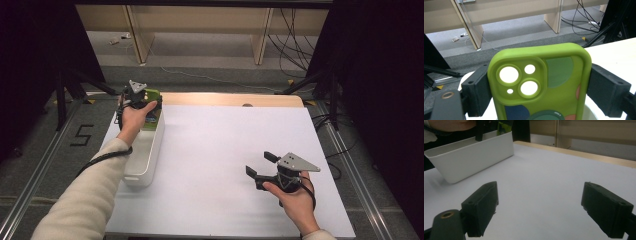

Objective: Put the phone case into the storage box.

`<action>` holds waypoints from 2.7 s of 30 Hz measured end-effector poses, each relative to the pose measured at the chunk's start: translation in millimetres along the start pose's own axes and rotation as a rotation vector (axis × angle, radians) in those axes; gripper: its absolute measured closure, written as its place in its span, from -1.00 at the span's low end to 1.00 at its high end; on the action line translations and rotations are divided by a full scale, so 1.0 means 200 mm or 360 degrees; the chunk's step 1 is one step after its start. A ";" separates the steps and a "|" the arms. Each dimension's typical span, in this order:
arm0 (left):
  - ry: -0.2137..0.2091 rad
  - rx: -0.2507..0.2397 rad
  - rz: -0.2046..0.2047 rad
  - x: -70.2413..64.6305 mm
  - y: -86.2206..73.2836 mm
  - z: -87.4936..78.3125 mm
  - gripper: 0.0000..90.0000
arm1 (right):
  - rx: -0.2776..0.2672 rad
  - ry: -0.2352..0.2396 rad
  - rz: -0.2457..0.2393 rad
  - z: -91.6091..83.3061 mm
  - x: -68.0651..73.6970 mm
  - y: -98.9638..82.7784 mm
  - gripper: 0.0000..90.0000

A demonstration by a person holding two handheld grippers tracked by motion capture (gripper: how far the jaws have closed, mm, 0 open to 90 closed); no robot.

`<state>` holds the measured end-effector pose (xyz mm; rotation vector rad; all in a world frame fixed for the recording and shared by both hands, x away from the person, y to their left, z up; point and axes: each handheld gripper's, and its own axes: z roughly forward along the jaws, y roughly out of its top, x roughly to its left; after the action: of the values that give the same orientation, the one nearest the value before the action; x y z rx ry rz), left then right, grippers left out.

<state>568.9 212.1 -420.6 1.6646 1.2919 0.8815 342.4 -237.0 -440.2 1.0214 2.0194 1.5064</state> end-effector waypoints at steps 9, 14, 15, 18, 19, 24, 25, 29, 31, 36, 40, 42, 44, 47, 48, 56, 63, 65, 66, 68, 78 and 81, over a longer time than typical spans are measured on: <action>-0.0008 0.0019 0.0002 0.00 -0.01 0.01 -0.67 | 0.0004 0.0001 0.0003 0.00 0.00 0.00 -0.66; -0.0015 0.0025 -0.0004 0.00 -0.01 0.01 -0.67 | 0.0006 0.0002 0.0000 0.00 0.00 0.00 -0.66; -0.0016 0.0026 -0.0006 0.00 -0.01 0.01 -0.67 | 0.0007 0.0003 0.0000 0.00 0.00 0.00 -0.65; -0.0024 0.0035 -0.0006 0.01 -0.01 0.01 -0.67 | 0.0007 0.0001 0.0000 0.00 0.00 0.00 -0.65; -0.0026 0.0036 -0.0008 0.01 -0.01 0.01 -0.67 | 0.0004 0.0001 0.0002 0.00 0.00 0.00 -0.66; -0.0029 0.0039 -0.0015 0.01 -0.02 0.02 -0.68 | 0.0011 0.0005 -0.0001 0.00 0.00 0.00 -0.65; -0.0030 0.0040 -0.0016 0.01 -0.02 0.02 -0.68 | 0.0008 0.0004 0.0000 0.00 0.00 0.00 -0.65; -0.0037 0.0043 -0.0017 0.01 -0.02 0.02 -0.68 | 0.0008 0.0003 0.0001 0.00 0.00 0.00 -0.65; -0.0039 0.0045 -0.0019 0.01 -0.02 0.02 -0.68 | 0.0008 0.0004 -0.0001 0.00 0.00 0.00 -0.65; -0.0047 0.0057 -0.0020 0.01 -0.02 0.02 -0.68 | 0.0011 0.0006 -0.0002 0.00 0.00 0.00 -0.65; -0.0050 0.0071 -0.0031 0.01 -0.02 0.02 -0.68 | 0.0016 0.0009 -0.0003 0.00 0.00 0.00 -0.65; -0.0050 0.0075 -0.0029 0.01 -0.02 0.02 -0.68 | 0.0015 0.0010 -0.0002 0.00 0.00 0.00 -0.65; -0.0051 0.0079 -0.0027 0.02 -0.02 0.02 -0.68 | 0.0014 0.0011 -0.0003 0.00 0.00 0.00 -0.65; -0.0054 0.0087 -0.0019 0.01 -0.02 0.02 -0.68 | 0.0011 0.0007 -0.0001 0.00 0.00 0.00 -0.65; -0.0053 0.0089 -0.0018 0.01 -0.02 0.02 -0.69 | 0.0012 0.0008 -0.0002 0.00 0.00 0.00 -0.65; -0.0049 0.0091 -0.0001 0.01 -0.02 0.02 -0.70 | 0.0019 0.0006 -0.0002 0.00 0.00 0.00 -0.65; -0.0047 0.0081 -0.0006 0.01 -0.01 0.02 -0.72 | 0.0012 0.0003 0.0000 0.00 0.00 0.00 -0.65; -0.0051 0.0078 0.0003 0.01 0.00 0.02 -0.76 | 0.0013 0.0005 0.0001 0.00 0.00 0.00 -0.65; -0.0050 0.0079 0.0007 0.01 0.00 0.02 -0.78 | 0.0014 0.0005 0.0000 0.00 0.00 0.00 -0.65; -0.0048 0.0076 0.0011 0.01 0.01 0.02 -0.84 | 0.0025 0.0006 -0.0001 0.00 0.00 0.00 -0.65; -0.0060 0.0084 0.0026 0.01 0.02 0.01 -1.00 | 0.0018 0.0004 0.0003 0.00 0.00 0.00 -0.65; -0.0069 0.0076 0.0021 0.01 0.02 0.01 -1.00 | 0.0018 0.0005 0.0002 0.00 0.00 0.00 -0.65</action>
<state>572.1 212.8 -418.2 1.7219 1.2832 0.8236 342.6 -236.5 -440.3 1.0260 2.0317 1.4998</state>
